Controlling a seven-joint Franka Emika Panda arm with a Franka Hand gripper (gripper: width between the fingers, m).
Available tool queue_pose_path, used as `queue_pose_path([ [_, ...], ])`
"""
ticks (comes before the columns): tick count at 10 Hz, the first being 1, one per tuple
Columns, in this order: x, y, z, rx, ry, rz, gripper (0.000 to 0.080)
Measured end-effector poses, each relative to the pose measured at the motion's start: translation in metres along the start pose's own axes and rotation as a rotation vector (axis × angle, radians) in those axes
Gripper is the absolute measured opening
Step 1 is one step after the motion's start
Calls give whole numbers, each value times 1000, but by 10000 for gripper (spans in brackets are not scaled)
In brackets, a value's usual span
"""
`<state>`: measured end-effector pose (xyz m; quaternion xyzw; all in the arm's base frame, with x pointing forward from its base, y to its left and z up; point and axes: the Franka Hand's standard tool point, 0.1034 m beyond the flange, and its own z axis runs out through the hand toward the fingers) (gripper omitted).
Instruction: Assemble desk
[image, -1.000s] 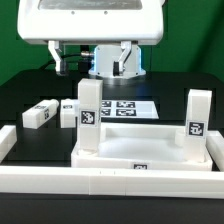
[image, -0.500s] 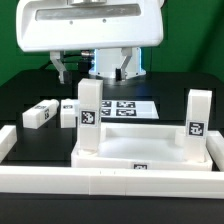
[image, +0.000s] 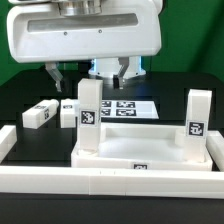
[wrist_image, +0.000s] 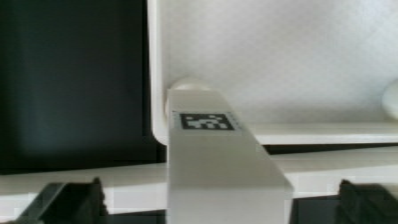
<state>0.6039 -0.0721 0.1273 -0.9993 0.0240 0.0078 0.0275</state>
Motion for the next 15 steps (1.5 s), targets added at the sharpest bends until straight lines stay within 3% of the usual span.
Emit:
queue_pose_path([
  [2,2,0,2,-19,20,-28,648],
  [3,2,0,3,-20,22,-32,523],
  [4,2,0,3,-20,22,-34,523],
  [6,1,4,4,-19,21,-52,289],
  [11,1,4,4,-18,22,-8,290],
  [14,2,2,4,-5,25,212,290],
  [15,2,2,4,11,27,310,290],
])
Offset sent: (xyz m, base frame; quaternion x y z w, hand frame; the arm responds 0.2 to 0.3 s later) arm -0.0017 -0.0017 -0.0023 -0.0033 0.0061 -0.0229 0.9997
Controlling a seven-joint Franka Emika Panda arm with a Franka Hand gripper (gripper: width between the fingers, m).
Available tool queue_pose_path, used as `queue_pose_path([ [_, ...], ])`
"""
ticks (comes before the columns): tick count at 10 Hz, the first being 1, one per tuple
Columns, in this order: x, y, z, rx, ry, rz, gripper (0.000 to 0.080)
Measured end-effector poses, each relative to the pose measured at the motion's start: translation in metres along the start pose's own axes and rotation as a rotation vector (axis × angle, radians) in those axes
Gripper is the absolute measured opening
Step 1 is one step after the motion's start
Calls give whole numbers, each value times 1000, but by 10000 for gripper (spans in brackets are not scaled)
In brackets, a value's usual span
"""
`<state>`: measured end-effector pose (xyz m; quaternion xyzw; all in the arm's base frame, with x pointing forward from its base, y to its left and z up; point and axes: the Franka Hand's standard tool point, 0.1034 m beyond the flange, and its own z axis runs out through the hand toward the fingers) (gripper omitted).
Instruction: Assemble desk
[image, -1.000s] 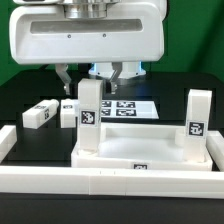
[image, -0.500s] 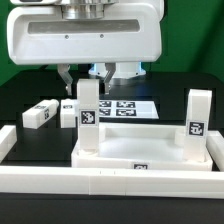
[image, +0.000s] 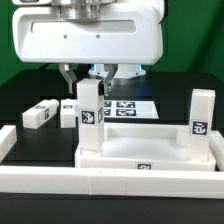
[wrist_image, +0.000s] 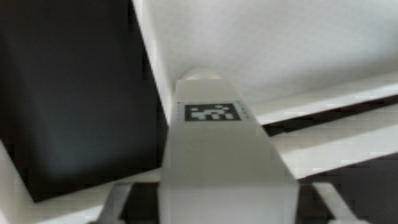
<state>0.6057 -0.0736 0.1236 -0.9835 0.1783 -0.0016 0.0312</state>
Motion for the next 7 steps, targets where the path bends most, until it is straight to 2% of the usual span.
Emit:
queue_pose_path([
  [3,-2,-4,3,54,-7,398,290],
  [5,-2,-5,3,81,-19,571,290],
  [7,-4,-8,3,81,-39,757,290],
])
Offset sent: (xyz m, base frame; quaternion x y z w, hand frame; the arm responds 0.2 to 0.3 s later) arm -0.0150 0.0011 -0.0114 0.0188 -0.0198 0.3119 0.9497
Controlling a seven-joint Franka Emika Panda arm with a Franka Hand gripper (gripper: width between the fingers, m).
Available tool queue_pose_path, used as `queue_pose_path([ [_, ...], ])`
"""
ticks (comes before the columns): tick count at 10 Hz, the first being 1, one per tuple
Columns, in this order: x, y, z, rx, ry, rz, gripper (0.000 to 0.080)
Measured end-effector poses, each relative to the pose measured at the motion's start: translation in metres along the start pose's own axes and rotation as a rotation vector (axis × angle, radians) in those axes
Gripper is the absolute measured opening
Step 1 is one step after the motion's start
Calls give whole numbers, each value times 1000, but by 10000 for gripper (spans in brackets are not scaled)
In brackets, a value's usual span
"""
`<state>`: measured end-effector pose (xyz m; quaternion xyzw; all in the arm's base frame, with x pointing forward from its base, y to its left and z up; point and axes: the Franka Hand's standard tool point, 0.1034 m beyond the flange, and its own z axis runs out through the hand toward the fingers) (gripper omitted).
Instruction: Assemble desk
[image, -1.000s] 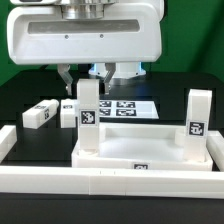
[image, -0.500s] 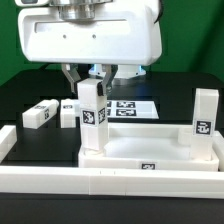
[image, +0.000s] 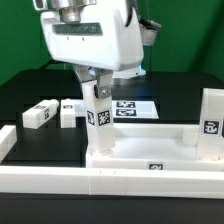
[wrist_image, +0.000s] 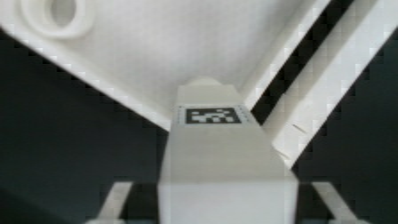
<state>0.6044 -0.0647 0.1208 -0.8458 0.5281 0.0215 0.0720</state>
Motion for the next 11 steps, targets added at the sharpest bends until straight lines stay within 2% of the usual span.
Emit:
queue_pose_path([
  [5,-3,-3,1,6,-6,327,290],
  [6,-3,-3,1,6,-6,308,342],
  [7,-3,-3,1,7,-6,271,502],
  [8,-3,-3,1,9,-6,247,502],
  [9,-4,-3,2,9,-7,171,616],
  [11,-7,-4,4,1,-3,-12,644],
])
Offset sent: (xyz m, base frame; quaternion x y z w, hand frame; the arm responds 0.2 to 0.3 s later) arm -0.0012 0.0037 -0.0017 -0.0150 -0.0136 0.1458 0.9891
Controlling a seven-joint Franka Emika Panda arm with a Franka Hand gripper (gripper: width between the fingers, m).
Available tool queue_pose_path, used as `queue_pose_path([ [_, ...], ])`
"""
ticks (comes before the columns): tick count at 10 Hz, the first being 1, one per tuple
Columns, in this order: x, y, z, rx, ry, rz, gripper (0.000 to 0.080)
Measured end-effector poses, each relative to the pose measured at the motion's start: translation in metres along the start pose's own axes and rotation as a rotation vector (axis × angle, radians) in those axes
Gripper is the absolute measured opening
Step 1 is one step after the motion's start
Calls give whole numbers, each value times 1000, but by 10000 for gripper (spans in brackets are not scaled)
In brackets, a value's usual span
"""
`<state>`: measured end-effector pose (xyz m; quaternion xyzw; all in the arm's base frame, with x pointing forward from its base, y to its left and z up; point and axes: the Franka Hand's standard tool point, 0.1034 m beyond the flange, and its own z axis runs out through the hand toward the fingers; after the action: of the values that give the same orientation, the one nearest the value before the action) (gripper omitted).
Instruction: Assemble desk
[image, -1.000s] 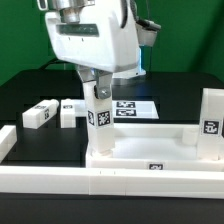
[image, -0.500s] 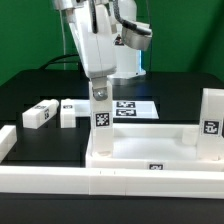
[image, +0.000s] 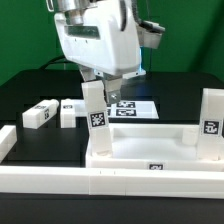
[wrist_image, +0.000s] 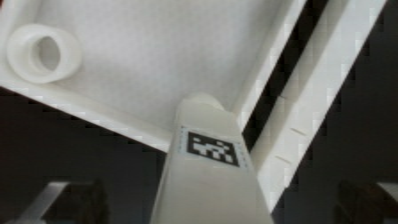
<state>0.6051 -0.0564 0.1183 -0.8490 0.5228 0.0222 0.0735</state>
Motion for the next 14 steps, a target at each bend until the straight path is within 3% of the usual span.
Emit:
queue_pose_path([
  [11,4,-1,2,-5,22,-964,649],
  [12,7,-2,2,-14,37,-1066,649],
  [14,11,-7,1,-59,95,-1211,649],
])
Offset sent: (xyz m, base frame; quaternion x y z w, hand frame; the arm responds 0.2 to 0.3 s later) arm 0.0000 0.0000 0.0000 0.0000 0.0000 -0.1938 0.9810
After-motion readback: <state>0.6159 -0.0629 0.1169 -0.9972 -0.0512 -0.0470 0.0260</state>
